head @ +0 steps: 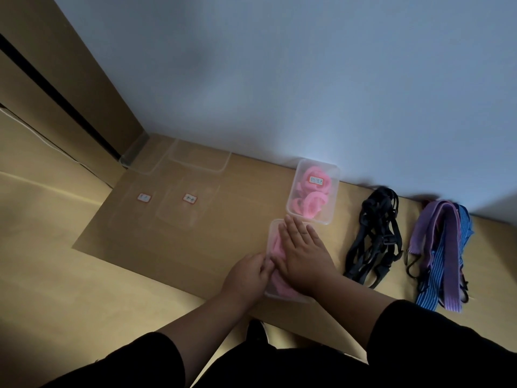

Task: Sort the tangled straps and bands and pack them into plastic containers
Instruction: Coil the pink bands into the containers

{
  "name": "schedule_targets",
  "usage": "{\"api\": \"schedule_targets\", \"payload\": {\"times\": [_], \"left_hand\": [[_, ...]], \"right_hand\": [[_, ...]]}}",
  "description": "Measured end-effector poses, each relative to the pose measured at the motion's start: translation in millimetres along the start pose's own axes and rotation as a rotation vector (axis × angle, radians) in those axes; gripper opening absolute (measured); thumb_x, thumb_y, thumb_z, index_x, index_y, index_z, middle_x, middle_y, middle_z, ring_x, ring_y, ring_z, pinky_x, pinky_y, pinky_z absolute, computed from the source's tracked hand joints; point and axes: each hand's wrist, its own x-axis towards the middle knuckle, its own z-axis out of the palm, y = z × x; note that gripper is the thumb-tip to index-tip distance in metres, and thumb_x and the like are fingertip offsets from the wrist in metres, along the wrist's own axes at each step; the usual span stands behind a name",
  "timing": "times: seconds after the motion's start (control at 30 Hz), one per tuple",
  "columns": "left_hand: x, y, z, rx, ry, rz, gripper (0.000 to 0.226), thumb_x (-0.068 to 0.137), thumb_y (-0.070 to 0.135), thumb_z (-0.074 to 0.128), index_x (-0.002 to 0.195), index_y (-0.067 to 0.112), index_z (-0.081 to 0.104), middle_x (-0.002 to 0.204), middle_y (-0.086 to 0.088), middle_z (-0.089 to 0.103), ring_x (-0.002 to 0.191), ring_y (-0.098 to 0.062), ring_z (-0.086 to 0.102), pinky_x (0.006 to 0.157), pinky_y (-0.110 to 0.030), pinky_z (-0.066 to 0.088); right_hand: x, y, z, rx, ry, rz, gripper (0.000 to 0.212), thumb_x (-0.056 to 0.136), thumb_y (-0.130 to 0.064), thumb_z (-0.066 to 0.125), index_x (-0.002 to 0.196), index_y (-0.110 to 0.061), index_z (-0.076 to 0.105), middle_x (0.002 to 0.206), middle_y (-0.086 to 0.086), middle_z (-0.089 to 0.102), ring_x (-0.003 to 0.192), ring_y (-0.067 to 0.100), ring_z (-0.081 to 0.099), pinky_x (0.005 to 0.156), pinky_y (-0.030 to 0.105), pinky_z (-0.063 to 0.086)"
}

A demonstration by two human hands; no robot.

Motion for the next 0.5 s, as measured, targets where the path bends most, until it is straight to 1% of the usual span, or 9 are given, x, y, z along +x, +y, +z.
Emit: {"api": "schedule_targets", "payload": {"times": [0.07,0.1,0.17,0.23,0.27,0.37,0.4,0.5], "left_hand": [[1.7,-0.1,0.3,-0.001,-0.003,-0.009,0.037,0.1,0.042,0.045,0.095,0.011,0.064,0.094,-0.011,0.067,0.089,-0.03,0.061,0.071,-0.04,0.044],[2.5,0.7,0.6,0.002,-0.002,-0.01,0.035,0.101,0.041,0.047,0.095,0.01,0.064,0.095,-0.012,0.067,0.09,-0.031,0.06,0.071,-0.04,0.043],[2.8,3.4,1.7,0.0,-0.01,-0.028,0.034,0.102,0.039,0.048,0.1,0.009,0.063,0.098,-0.013,0.066,0.093,-0.032,0.06,0.072,-0.04,0.041],[2.2,7.2,2.6,-0.023,-0.026,-0.061,0.034,0.102,0.039,0.048,0.107,0.009,0.061,0.103,-0.012,0.067,0.097,-0.031,0.06,0.072,-0.037,0.039],[2.1,9.0,3.5,-0.042,-0.027,-0.074,0.034,0.102,0.04,0.048,0.11,0.009,0.06,0.104,-0.012,0.067,0.098,-0.031,0.061,0.073,-0.036,0.04],[0.7,8.8,6.1,-0.088,-0.032,-0.103,0.037,0.102,0.043,0.047,0.118,0.011,0.057,0.106,-0.011,0.068,0.1,-0.031,0.062,0.075,-0.037,0.044],[-0.2,9.0,6.0,-0.095,-0.035,-0.109,0.038,0.102,0.044,0.046,0.119,0.012,0.055,0.106,-0.011,0.069,0.1,-0.032,0.063,0.074,-0.037,0.044],[0.2,8.7,7.0,-0.13,-0.035,-0.097,0.036,0.102,0.04,0.047,0.125,0.012,0.052,0.114,-0.012,0.067,0.105,-0.032,0.062,0.078,-0.037,0.046]], "right_hand": [[0.0,0.5,2.4,0.013,0.024,0.011,0.086,0.093,-0.064,0.0,0.16,-0.009,0.006,0.165,0.01,-0.011,0.153,0.025,-0.013,0.122,0.04,-0.01],[-0.3,1.7,3.3,0.01,0.025,0.018,0.087,0.093,-0.064,0.0,0.16,-0.01,0.006,0.166,0.01,-0.01,0.153,0.025,-0.013,0.123,0.04,-0.01],[-1.7,4.2,3.9,-0.006,0.025,0.027,0.084,0.095,-0.065,0.003,0.16,-0.011,0.004,0.166,0.01,-0.011,0.152,0.024,-0.017,0.122,0.04,-0.013],[-3.2,5.4,4.4,-0.016,0.032,0.034,0.082,0.097,-0.064,0.008,0.16,-0.012,0.006,0.166,0.01,-0.008,0.151,0.023,-0.017,0.12,0.041,-0.014],[-3.9,5.7,5.5,-0.023,0.042,0.037,0.081,0.098,-0.064,0.012,0.159,-0.011,0.01,0.167,0.011,-0.003,0.152,0.024,-0.013,0.121,0.042,-0.011],[-4.1,5.5,8.0,-0.028,0.066,0.059,0.079,0.098,-0.063,0.023,0.154,-0.009,0.034,0.163,0.014,0.023,0.153,0.028,0.017,0.12,0.045,0.005],[-3.8,6.2,9.0,-0.027,0.08,0.061,0.078,0.098,-0.063,0.025,0.152,-0.009,0.038,0.162,0.014,0.027,0.151,0.029,0.022,0.12,0.046,0.008],[-4.3,7.7,9.9,-0.005,0.108,0.049,0.077,0.098,-0.063,0.025,0.152,-0.01,0.039,0.161,0.014,0.03,0.151,0.028,0.024,0.12,0.045,0.01]]}}
